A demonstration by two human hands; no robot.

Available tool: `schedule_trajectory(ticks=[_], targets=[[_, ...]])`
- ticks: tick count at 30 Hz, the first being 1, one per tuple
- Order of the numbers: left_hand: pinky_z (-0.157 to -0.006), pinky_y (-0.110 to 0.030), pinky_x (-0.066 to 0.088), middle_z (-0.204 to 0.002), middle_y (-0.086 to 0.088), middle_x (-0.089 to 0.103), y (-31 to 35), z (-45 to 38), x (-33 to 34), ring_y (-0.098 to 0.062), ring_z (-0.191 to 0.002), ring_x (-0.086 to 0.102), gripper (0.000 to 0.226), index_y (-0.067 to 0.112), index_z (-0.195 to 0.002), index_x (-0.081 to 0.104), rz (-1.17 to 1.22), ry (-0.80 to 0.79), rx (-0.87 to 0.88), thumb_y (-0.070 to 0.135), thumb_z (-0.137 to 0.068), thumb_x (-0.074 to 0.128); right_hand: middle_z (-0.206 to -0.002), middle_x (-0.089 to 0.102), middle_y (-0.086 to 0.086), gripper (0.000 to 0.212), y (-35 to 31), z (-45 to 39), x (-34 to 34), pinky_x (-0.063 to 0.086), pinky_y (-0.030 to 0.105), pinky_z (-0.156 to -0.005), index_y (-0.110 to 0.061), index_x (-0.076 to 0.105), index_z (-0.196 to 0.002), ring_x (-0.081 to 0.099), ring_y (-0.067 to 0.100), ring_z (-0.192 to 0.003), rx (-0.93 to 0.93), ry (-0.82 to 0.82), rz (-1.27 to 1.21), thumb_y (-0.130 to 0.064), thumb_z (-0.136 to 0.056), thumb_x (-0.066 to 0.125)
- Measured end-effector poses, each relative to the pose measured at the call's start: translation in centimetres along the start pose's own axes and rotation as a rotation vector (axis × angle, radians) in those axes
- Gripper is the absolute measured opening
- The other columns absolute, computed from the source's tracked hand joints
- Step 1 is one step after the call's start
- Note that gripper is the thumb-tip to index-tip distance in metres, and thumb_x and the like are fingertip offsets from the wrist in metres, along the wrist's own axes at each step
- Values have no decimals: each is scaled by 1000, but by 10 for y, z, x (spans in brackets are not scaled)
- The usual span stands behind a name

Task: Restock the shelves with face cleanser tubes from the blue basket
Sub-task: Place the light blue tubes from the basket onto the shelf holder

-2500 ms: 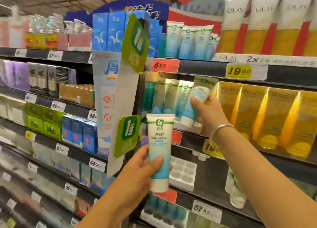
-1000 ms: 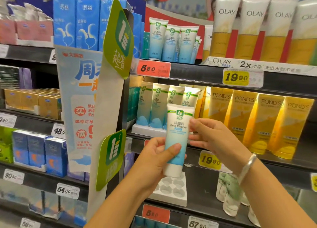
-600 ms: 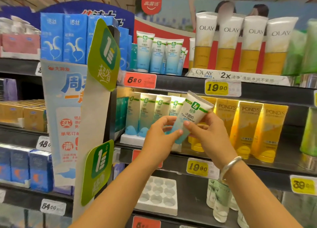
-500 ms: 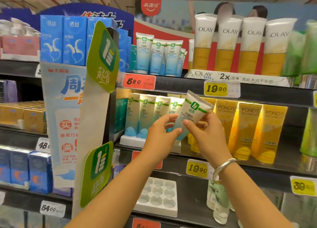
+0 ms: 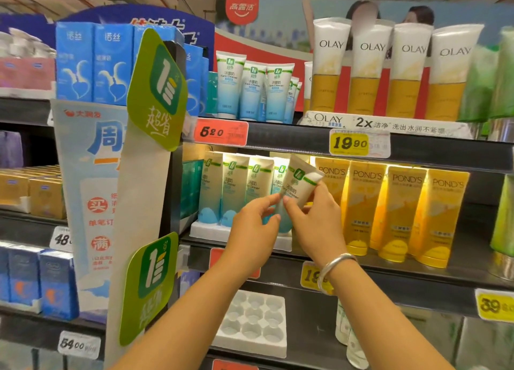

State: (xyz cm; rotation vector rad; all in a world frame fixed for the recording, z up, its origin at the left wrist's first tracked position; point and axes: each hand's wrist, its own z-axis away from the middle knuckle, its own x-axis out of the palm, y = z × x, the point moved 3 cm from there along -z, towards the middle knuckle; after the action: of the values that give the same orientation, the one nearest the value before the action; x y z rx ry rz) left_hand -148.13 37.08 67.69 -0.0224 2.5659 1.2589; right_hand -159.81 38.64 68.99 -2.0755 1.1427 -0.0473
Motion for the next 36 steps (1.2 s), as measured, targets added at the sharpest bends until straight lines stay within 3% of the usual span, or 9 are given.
schedule_trajectory(ticks=[5, 9, 12, 19, 22, 25, 27, 29, 36], targets=[[-102, -22, 36, -136, 0, 52, 1, -8, 0, -12, -124, 48, 47, 15, -136, 46, -68, 12, -46, 8, -91, 54, -113, 62, 11, 37, -13, -29, 3, 54, 33, -80, -8, 53, -113, 61, 25, -101, 51, -85, 182, -30, -85, 63], [-97, -21, 36, -135, -1, 54, 1, -8, 1, -14, -122, 49, 47, 17, -136, 46, -88, 31, -80, 9, -91, 55, -111, 63, 12, 36, -21, -39, 8, 56, 35, -80, -6, 56, -107, 62, 26, -98, 74, -174, 279, -32, -84, 64], [-91, -22, 41, -127, 2, 58, -3, -7, -2, -9, -107, 53, 41, 19, -131, 52, -55, 73, -114, 10, -90, 54, -114, 62, 13, 38, -23, -42, 10, 54, 37, -84, -5, 54, -110, 61, 28, -102, 71, -222, 333, -32, -85, 63], [-95, -44, 49, -100, 6, 61, -6, -6, -22, -20, -103, 60, 23, 28, -99, 59, 174, 158, -187, 8, -88, 55, -120, 60, 12, 42, -32, -51, 16, 53, 33, -82, -7, 50, -118, 60, 27, -107, 47, -195, 287, -32, -86, 62], [-89, -39, 52, -98, 6, 62, -5, 1, -25, -18, -97, 63, 22, 31, -95, 57, 225, 139, -195, 10, -90, 53, -118, 61, 11, 42, -28, -48, 16, 53, 34, -84, -6, 52, -118, 60, 25, -105, 73, -184, 211, -34, -88, 59], [-67, -22, 56, -94, 2, 63, -12, 18, -25, -11, -83, 62, 21, 29, -93, 58, 324, 97, -234, 9, -92, 52, -99, 57, 1, 36, -20, -26, 8, 50, 25, -72, -10, 54, -114, 56, 16, -91, 100, -127, 135, -38, -91, 53], [-66, -19, 55, -90, 2, 64, -14, 30, -24, -9, -77, 62, 20, 27, -89, 60, 392, 52, -254, 8, -92, 54, -93, 52, -5, 29, -16, -10, -5, 49, 20, -69, -14, 53, -111, 53, 11, -86, 101, -50, 67, -35, -92, 51], [-65, -17, 53, -85, 3, 66, -16, 40, -23, -6, -70, 62, 19, 25, -87, 63, 436, -8, -273, 7, -90, 55, -95, 58, -1, 19, -15, 4, -18, 54, 27, -75, -17, 54, -106, 58, 14, -89, 123, -30, 6, -30, -93, 51], [-53, -11, 48, -76, 6, 68, -56, 94, -17, 0, -60, 63, 18, 22, -86, 66, 493, -205, -428, 7, -88, 56, -75, 62, 2, 11, 9, 96, -27, 48, 21, -58, -10, 58, -90, 60, 14, -65, 505, -123, -251, -18, -94, 51]])
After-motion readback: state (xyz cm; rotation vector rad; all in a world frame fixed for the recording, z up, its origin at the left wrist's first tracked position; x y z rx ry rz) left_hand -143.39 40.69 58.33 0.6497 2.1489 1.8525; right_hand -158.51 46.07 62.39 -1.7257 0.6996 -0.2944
